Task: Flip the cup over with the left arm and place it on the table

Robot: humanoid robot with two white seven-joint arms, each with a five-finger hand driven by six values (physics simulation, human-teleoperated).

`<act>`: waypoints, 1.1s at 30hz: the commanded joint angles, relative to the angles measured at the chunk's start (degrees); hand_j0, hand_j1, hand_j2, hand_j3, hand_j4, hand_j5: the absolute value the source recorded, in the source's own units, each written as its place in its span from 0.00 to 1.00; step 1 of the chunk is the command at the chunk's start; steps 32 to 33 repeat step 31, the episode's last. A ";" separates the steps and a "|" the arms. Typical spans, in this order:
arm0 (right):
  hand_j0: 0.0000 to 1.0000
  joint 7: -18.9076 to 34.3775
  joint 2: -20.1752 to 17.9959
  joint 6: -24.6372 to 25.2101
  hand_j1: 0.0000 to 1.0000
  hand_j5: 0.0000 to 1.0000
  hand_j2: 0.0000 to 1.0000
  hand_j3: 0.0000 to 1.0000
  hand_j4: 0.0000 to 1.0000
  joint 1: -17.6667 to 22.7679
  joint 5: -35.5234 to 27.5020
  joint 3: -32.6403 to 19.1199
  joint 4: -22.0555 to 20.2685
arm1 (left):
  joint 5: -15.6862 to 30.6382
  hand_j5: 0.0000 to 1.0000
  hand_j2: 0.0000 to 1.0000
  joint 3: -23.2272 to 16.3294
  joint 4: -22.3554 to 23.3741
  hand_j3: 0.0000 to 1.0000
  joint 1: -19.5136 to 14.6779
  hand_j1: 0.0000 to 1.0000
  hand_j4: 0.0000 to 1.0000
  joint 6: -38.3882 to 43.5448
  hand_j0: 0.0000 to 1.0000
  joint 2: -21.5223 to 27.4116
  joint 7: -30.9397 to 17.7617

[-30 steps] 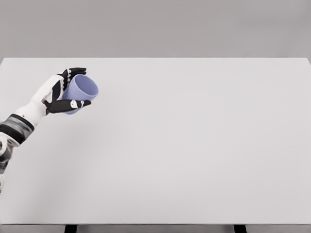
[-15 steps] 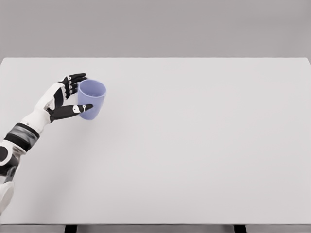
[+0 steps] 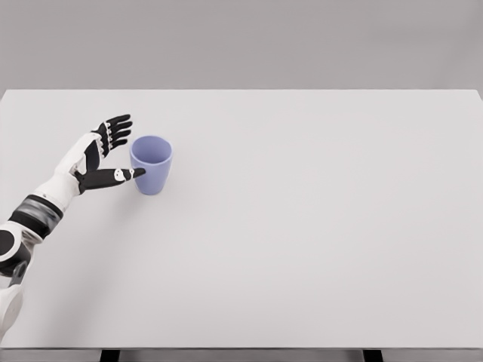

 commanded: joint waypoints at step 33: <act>1.00 0.01 0.00 0.00 1.00 1.00 1.00 1.00 1.00 0.00 0.00 0.00 0.02 | -0.41 1.00 1.00 0.09 -3.75 1.00 0.70 1.00 1.00 -16.54 1.00 24.73 -0.26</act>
